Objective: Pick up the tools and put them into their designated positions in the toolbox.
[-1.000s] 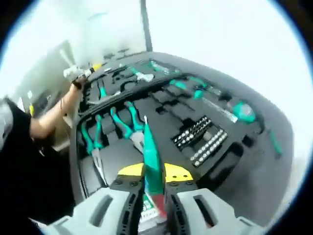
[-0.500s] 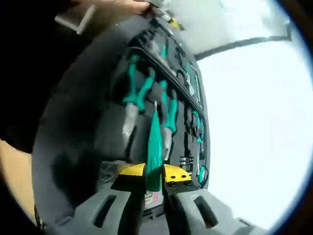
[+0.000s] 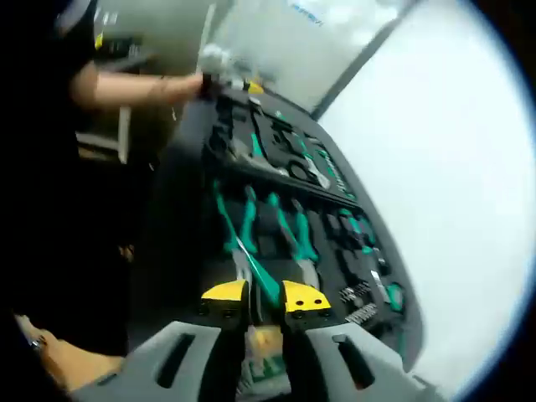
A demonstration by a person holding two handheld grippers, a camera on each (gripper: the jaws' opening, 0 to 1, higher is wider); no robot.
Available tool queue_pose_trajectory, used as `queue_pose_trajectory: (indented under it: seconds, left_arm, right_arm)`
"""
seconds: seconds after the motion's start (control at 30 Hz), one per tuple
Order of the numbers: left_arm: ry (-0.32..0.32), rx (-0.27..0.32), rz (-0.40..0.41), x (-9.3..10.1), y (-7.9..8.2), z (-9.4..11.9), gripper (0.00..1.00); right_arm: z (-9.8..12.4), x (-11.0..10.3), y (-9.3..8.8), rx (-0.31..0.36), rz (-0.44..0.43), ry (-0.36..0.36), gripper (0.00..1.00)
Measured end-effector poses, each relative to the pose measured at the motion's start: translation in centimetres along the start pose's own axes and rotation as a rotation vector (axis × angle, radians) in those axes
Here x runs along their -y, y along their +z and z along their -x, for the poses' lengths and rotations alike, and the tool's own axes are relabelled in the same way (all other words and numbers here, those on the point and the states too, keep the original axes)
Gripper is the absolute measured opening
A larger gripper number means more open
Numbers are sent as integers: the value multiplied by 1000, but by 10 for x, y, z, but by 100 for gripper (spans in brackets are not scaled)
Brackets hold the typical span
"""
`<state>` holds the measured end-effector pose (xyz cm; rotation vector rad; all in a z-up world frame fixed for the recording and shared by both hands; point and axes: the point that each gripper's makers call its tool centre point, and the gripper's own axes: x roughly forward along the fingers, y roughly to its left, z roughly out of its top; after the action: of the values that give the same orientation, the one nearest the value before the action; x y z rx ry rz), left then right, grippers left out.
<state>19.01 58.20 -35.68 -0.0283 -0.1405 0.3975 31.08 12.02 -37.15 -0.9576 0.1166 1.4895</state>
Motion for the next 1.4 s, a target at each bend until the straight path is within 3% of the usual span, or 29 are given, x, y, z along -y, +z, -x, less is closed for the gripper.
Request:
queue_pose_trajectory:
  seconds: [0.13, 0.2, 0.23, 0.33, 0.4, 0.47, 0.57, 0.67, 0.7, 0.77, 0.8, 0.87, 0.93, 1.0, 1.1, 1.13, 1.17, 1.2, 1.27, 1.33, 1.37, 1.4]
  left_arm:
    - [-2, -2, 2, 0, -1, 0, 14]
    - [-2, -5, 0, 0, -1, -1, 14]
    - [-2, -6, -2, -1, -2, -1, 14]
    - [-2, -5, -3, 0, -1, 0, 14]
    - [-5, -6, 0, -1, -2, -1, 14]
    - [-6, -4, 2, -1, -1, -1, 14]
    - [-7, -3, 5, -1, -1, -1, 14]
    - [-10, -2, 6, -1, -1, -2, 14]
    - [-9, -2, 5, -1, -1, -2, 14]
    - [-11, -2, 2, -2, -1, -2, 14]
    - [-11, -1, 2, -2, 0, -2, 14]
    - [-11, 1, 3, -2, 0, -2, 14]
    - [-12, 3, 6, -2, 1, -2, 14]
    - [-11, 4, 9, -1, 2, -2, 14]
    - [-13, 1, 6, 0, 1, -1, 14]
    - [-14, 1, 4, 0, 1, -1, 14]
    - [-14, 0, 2, 0, 1, -1, 14]
    - [-14, 1, 1, 0, 1, -1, 14]
    - [-12, 2, 2, 0, 1, -1, 14]
    - [-8, 2, 5, -1, 1, -1, 14]
    - [-8, 1, 8, -1, 1, -1, 14]
    - [-8, 0, 10, -1, 0, -1, 14]
  right_arm:
    - [-17, 2, -9, -129, 194, 48, 15]
    - [-23, -10, -9, -169, 323, 124, 15]
    - [-26, -14, -6, -168, 343, 151, 13]
    - [-37, -14, 9, -150, 269, 223, 11]
    - [-45, -9, 5, -185, 236, 275, 10]
    - [-48, -9, -12, -281, 152, 329, 5]
    - [-50, -2, 6, -249, -67, 346, 4]
    - [-42, 12, 41, -52, -42, 298, 3]
    - [-36, 22, 59, 42, -45, 268, 3]
    - [-23, 31, 85, 194, -92, 235, 4]
    - [-18, 29, 89, 236, -116, 248, 4]
    - [-12, 42, 93, 303, -132, 187, 4]
    - [-8, 49, 82, 327, -199, 145, 4]
    - [-1, 67, 70, 378, -284, 41, 4]
    - [22, 87, 66, 552, -423, -66, 4]
    - [28, 85, 70, 605, -460, -56, 4]
    - [37, 87, 79, 700, -494, -52, 4]
    - [40, 85, 81, 724, -515, -48, 4]
    - [34, 79, 67, 678, -594, -40, 4]
    - [25, 74, 45, 599, -609, -103, 4]
    - [23, 70, 23, 506, -645, -209, 4]
    - [25, 72, 23, 515, -621, -241, 4]
